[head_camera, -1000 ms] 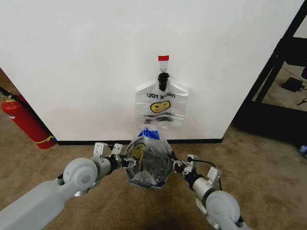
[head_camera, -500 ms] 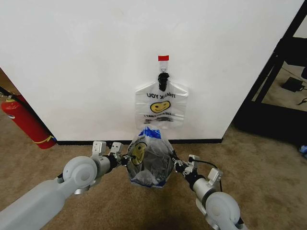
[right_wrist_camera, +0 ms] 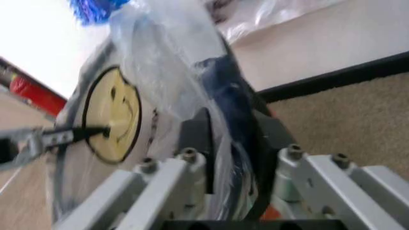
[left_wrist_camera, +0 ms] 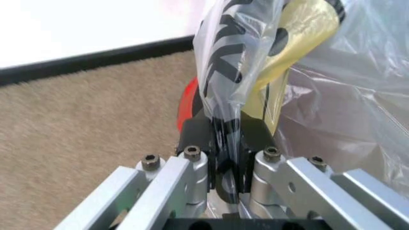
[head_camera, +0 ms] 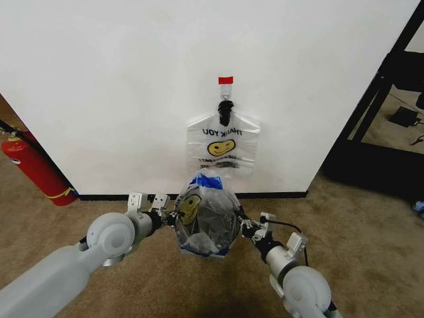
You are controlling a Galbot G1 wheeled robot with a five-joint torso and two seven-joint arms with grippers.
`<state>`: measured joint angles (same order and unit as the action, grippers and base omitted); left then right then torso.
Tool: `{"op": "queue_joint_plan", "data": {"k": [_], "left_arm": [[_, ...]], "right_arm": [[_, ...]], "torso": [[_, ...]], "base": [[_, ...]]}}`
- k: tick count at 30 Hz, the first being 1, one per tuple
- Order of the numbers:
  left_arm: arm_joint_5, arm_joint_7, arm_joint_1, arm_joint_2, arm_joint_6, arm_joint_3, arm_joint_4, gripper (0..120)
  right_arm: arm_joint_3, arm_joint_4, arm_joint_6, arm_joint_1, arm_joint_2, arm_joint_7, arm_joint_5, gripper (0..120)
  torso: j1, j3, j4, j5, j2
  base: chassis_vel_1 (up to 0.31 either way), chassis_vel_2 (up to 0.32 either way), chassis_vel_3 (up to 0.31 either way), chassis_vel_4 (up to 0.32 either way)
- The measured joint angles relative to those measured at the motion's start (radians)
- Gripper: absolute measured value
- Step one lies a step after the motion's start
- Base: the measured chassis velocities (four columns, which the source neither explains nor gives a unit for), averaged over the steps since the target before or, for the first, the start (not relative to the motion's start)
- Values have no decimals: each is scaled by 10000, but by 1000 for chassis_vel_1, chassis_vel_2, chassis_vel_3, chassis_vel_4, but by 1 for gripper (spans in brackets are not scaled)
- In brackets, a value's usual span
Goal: Pick up the garbage bag from the wall and place it over the trash bin.
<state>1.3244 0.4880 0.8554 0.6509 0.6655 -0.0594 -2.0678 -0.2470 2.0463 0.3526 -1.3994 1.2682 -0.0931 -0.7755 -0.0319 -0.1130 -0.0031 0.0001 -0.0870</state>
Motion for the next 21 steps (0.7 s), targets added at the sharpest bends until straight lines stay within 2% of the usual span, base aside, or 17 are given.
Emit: {"op": "queue_joint_plan", "data": {"k": [6, 8, 11, 14, 17, 20, 21], "left_arm": [[-612, -79, 54, -33, 0, -47, 48, 5], [-955, -103, 111, -3, 12, -65, 122, 4], [-1097, -59, 148, -4, 13, -65, 148, 4], [-1240, -57, 197, -20, -23, -122, 247, 4], [-1299, -33, 198, -19, -31, -122, 283, 4], [-1352, 88, 199, -61, 8, -106, 270, 4], [-1422, 189, 200, -108, 72, -85, 192, 4]], "right_arm": [[79, 239, -9, -111, -70, 65, 155, 35], [39, 369, -61, -224, -180, 67, 304, 47], [-12, 411, -95, -312, -266, 31, 522, 53], [-125, 434, -207, -502, -401, 26, 875, 70], [-154, 507, -285, -605, -438, 36, 1048, 77], [-153, 690, -582, -759, -502, 80, 1563, 86], [-79, 754, -1087, -853, -563, 183, 2182, 91]], "torso": [[0, 0, 0, -1, 0], [0, 0, 1, -6, 0], [0, 0, -1, 0, 0], [0, 0, 0, -4, 0], [0, 0, -2, 0, 0], [0, 0, -1, -2, 0], [0, 0, 0, -1, 0]], "base": [[0, 0, 0, 0], [0, 0, 0, 0], [0, 0, 0, 0], [0, 0, 0, 0], [0, 0, 0, 0], [0, 0, 0, 0], [0, 0, 0, 0]]}}
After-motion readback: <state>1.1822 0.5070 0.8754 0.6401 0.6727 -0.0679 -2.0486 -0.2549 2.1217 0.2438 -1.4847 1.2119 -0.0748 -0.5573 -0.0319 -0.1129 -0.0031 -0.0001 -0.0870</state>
